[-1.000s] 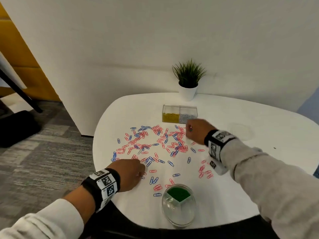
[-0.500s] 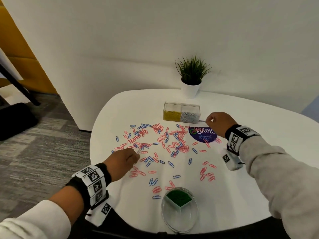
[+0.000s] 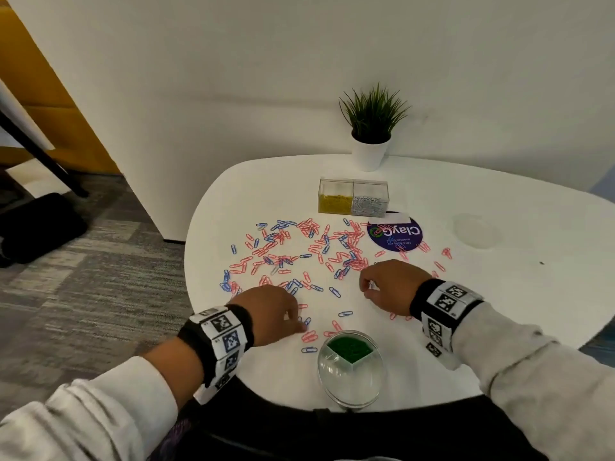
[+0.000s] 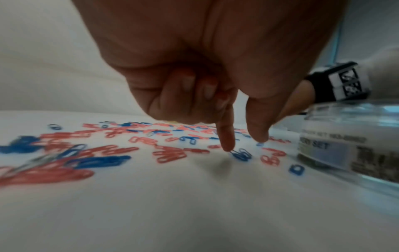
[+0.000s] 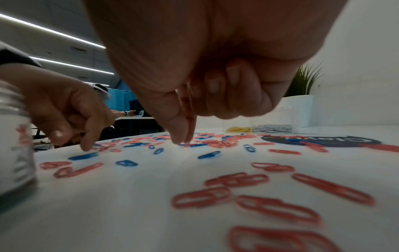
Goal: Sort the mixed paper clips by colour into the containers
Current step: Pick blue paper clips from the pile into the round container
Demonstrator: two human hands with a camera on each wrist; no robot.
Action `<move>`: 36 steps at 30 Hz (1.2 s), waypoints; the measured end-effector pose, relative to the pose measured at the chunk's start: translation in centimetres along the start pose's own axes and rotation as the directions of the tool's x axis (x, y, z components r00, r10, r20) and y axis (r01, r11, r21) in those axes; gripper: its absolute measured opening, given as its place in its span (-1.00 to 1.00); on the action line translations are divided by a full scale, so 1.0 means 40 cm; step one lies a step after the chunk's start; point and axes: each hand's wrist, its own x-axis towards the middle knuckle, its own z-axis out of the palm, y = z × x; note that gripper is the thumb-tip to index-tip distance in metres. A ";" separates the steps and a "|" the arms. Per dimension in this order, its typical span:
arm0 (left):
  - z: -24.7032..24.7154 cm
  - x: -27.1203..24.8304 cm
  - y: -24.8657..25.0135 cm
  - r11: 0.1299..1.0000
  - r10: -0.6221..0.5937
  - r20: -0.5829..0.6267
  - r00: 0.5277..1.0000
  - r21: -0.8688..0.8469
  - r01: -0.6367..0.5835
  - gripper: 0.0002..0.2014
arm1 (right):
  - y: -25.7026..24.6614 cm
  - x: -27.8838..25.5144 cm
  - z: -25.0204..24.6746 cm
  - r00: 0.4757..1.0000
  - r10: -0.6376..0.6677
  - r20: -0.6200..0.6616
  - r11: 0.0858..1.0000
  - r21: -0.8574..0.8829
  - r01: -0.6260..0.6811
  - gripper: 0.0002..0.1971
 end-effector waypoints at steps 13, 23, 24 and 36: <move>0.009 0.009 0.003 0.999 -0.030 0.034 0.999 0.028 0.029 -0.78 | -0.073 -0.007 0.058 0.991 -0.078 0.111 0.993 0.100 0.067 -0.86; -0.062 -0.033 0.031 0.927 0.145 0.051 0.988 -0.356 -0.118 -0.94 | -0.147 -0.252 -0.035 0.931 -0.336 0.144 0.942 0.051 0.333 -0.94; -0.066 -0.038 0.042 0.917 0.168 0.074 0.983 -0.379 -0.129 -0.89 | -0.152 -0.262 -0.023 0.928 -0.338 0.155 0.941 0.031 0.338 -0.93; -0.075 -0.071 0.201 0.913 0.327 0.066 0.943 -0.280 -0.297 -0.81 | -0.086 -0.285 -0.016 0.976 -0.212 0.058 0.930 0.317 0.183 -0.69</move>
